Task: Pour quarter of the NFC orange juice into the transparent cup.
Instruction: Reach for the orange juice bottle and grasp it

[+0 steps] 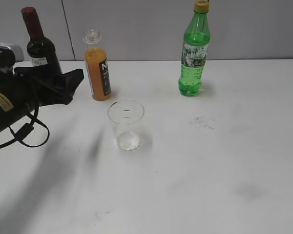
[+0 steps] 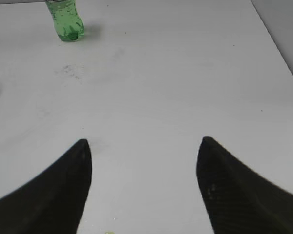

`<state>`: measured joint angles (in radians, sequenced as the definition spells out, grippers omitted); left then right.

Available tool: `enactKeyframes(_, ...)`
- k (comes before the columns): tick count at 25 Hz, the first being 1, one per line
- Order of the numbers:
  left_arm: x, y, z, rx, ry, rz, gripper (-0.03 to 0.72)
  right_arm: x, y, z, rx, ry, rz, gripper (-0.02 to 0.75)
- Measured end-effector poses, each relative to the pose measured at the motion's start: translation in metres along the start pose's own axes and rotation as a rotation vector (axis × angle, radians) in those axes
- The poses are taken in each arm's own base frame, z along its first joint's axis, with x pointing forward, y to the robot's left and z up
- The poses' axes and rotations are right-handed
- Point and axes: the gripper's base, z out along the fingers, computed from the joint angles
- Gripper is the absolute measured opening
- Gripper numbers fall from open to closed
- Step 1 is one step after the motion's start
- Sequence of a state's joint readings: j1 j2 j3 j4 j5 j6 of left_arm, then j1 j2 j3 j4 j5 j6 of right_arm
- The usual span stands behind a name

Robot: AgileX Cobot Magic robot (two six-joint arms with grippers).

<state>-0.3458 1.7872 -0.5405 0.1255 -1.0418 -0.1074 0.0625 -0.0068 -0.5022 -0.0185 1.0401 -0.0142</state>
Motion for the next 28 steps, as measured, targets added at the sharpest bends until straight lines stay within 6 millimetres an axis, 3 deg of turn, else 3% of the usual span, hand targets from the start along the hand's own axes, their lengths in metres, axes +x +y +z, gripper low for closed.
enactKeyframes(11, 0.041, 0.013, 0.046, 0.071, 0.080, 0.036, 0.631, 0.000, 0.000, 0.000, -0.001, 0.000, 0.000, 0.518)
enactKeyframes(16, 0.046, 0.021, 0.065, 0.060, 0.105, 0.049, 0.675, 0.000, 0.000, 0.000, -0.001, 0.000, 0.000, 0.518)
enactKeyframes(28, 0.061, 0.031, 0.112, 0.044, 0.097, 0.058, 0.681, 0.000, 0.000, 0.000, -0.001, 0.000, 0.001, 0.518)
